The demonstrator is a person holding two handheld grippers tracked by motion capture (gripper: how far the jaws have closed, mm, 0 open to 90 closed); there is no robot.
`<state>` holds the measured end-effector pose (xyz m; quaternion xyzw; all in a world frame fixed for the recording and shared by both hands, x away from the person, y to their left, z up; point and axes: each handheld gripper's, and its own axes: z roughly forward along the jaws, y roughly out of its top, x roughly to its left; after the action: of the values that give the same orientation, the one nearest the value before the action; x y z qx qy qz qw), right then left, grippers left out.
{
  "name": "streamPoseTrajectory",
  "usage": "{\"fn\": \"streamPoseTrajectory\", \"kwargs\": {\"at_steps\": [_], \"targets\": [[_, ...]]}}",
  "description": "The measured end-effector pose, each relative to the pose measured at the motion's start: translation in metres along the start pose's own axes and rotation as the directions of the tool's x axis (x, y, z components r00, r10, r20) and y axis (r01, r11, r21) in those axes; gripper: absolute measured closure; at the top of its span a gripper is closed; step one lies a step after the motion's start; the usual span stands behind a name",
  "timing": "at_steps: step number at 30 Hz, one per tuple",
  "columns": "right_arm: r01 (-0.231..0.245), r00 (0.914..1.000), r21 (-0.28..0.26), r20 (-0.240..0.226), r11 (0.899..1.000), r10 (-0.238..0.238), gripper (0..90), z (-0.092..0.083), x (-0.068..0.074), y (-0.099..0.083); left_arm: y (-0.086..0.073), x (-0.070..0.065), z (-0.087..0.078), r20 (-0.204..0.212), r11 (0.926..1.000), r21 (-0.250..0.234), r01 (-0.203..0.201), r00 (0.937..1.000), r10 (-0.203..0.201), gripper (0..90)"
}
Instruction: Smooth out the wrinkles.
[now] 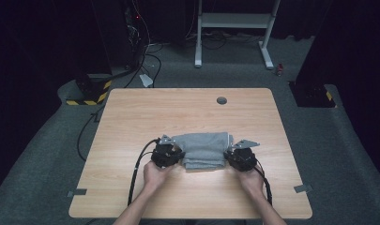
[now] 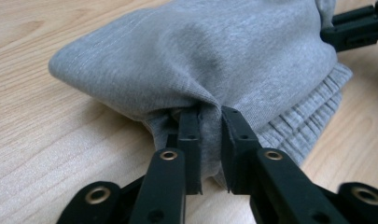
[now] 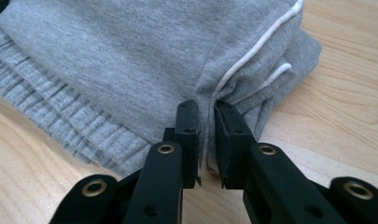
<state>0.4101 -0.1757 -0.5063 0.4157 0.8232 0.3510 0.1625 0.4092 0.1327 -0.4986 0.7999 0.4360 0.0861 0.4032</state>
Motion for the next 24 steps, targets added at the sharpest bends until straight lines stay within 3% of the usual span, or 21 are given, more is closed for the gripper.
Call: {"fn": "streamPoseTrajectory", "kwargs": {"at_steps": [3,7,10,16,20,24], "targets": [[-0.003,1.0,0.007,0.006,1.0,0.003,77.0,-0.001,0.0,0.002,0.0,0.0,-0.002,0.0,1.0,-0.005,-0.005,1.0,0.005,70.9],[-0.001,0.9999,0.014,0.012,1.0,0.001,65.1,-0.01,0.002,0.003,0.001,0.0,-0.01,0.015,0.9998,-0.022,-0.003,0.9999,0.004,60.8],[-0.019,0.9998,-0.005,-0.004,1.0,0.019,60.1,-0.02,0.001,0.005,0.005,0.001,-0.02,0.023,0.9984,-0.053,0.018,0.9996,-0.017,51.9],[-0.055,0.9984,-0.043,-0.019,0.998,0.054,55.7,-0.034,-0.005,0.013,0.022,0.007,-0.034,-0.014,0.9969,-0.076,0.022,0.9996,-0.023,44.4],[-0.088,0.9961,-0.074,-0.003,0.993,0.088,53.9,-0.037,-0.011,0.028,0.034,0.015,-0.033,-0.03,0.9946,-0.077,0.069,0.997,-0.072,41.9],[-0.1,0.9947,-0.076,0.017,0.992,0.101,53.3,-0.032,-0.016,0.041,0.046,0.027,-0.025,-0.062,0.9905,-0.061,0.124,0.9899,-0.128,39.8]]}}
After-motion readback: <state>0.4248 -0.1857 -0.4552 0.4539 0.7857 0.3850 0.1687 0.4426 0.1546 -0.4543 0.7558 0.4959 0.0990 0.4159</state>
